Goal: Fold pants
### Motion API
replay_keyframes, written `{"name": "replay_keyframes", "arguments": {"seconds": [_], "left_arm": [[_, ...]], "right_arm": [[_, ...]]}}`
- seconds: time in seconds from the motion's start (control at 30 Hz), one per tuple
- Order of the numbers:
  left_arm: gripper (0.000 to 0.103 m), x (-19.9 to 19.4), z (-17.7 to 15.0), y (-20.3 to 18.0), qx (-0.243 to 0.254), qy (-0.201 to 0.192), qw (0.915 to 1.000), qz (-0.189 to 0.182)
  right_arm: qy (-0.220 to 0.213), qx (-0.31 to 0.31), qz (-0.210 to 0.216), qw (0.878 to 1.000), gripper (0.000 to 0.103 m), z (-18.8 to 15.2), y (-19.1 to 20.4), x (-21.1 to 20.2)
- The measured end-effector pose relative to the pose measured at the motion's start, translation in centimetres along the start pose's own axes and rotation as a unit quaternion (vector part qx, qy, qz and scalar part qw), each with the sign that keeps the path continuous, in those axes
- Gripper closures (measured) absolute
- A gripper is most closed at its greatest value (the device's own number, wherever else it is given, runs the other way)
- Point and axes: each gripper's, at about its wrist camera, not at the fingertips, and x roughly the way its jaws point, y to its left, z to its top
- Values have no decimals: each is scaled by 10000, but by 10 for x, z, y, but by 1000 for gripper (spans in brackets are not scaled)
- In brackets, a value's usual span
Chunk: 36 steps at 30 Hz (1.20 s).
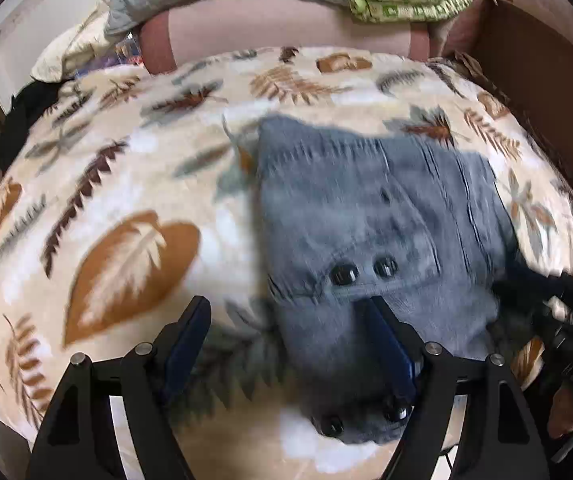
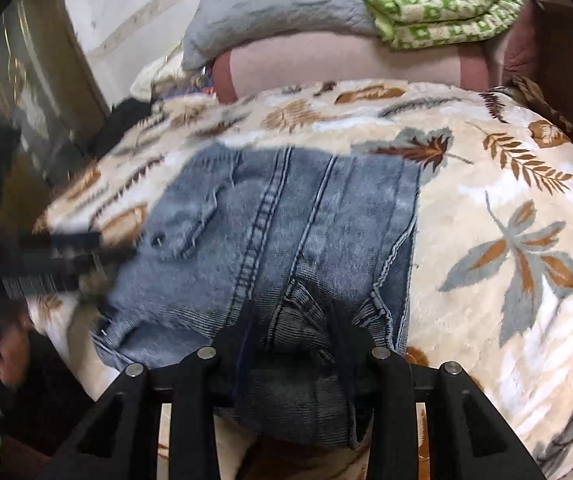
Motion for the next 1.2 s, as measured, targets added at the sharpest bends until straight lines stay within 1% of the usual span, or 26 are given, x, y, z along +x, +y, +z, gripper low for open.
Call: {"name": "replay_keyframes", "arguments": {"seconds": [0.07, 0.13, 0.2, 0.23, 0.3, 0.33, 0.5, 0.57, 0.63, 0.73, 0.97, 1.03, 1.17, 1.2], "left_arm": [[23, 4, -7, 1, -130, -64, 9999, 31], [23, 10, -9, 1, -157, 0, 9999, 60], [23, 13, -11, -3, -10, 10, 9999, 146], [23, 15, -13, -4, 40, 6, 9998, 173], [22, 18, -16, -1, -80, 26, 9999, 129], [20, 20, -17, 0, -123, 15, 9999, 121], [15, 23, -20, 1, -147, -114, 9996, 195], [9, 24, -21, 1, -160, -147, 9993, 293], [7, 25, -21, 2, -178, -172, 9991, 349], [7, 25, -21, 3, -257, -172, 9989, 358], [6, 16, -25, 0, -415, -293, 9972, 549], [6, 13, -27, 1, -495, -319, 9967, 555], [6, 11, -27, 1, -492, -312, 9965, 595], [6, 11, -27, 0, -483, -307, 9965, 613]], "right_arm": [[-121, 47, 33, 9999, 64, 1, 1, -4], [-196, -12, 17, 9998, 64, 1, 7, -3], [-137, -149, -91, 9998, 63, -1, 13, 2], [-8, -220, -189, 9996, 63, -2, 15, 9], [155, -244, -242, 9993, 63, -5, 13, 18], [167, -251, -241, 9993, 63, -6, 13, 19], [161, -313, -246, 9991, 63, -10, 12, 23], [141, -336, -267, 9990, 63, -12, 12, 24], [126, -346, -269, 9990, 63, -13, 12, 24], [110, -325, -261, 9991, 63, -14, 12, 24], [30, -165, -167, 9997, 63, -13, 8, 19], [-1, -133, -153, 9998, 62, -12, 8, 15], [-190, -45, -128, 9997, 51, -11, 6, 5], [-223, -31, -119, 9997, 50, -10, 6, 3]]}}
